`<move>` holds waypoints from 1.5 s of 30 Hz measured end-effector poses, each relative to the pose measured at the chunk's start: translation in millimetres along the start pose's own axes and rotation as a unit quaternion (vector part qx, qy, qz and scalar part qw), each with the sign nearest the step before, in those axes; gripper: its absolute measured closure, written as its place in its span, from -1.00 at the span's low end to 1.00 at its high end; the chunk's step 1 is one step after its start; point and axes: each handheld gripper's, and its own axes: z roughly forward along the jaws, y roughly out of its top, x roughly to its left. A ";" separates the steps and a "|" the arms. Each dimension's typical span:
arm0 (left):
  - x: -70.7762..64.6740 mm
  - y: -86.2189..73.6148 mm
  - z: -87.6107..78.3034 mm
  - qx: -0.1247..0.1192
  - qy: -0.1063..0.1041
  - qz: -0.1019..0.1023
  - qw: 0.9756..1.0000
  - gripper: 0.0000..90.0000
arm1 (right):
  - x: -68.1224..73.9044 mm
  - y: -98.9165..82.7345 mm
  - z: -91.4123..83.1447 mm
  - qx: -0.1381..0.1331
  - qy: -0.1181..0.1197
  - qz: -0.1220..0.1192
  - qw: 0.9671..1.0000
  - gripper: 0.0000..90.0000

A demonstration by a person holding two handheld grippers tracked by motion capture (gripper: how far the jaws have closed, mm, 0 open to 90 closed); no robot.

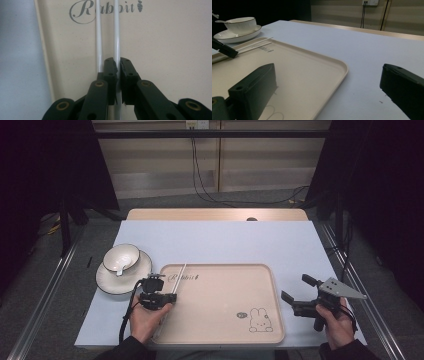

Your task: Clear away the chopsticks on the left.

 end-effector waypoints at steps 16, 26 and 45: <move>-0.4 -1.4 1.7 -0.009 -0.012 0.025 1.000 0.84 | 0.2 -0.1 -0.7 -0.001 0.001 -0.001 1.000 -0.99; -1.4 -2.2 -0.9 -0.022 -0.019 0.042 0.999 0.73 | 0.0 0.1 -0.8 -0.001 0.002 0.001 1.000 -0.99; 5.3 -4.3 -31.3 -0.153 -0.122 0.095 0.976 -0.32 | -0.2 0.1 -0.4 -0.002 0.002 -0.004 1.000 -0.99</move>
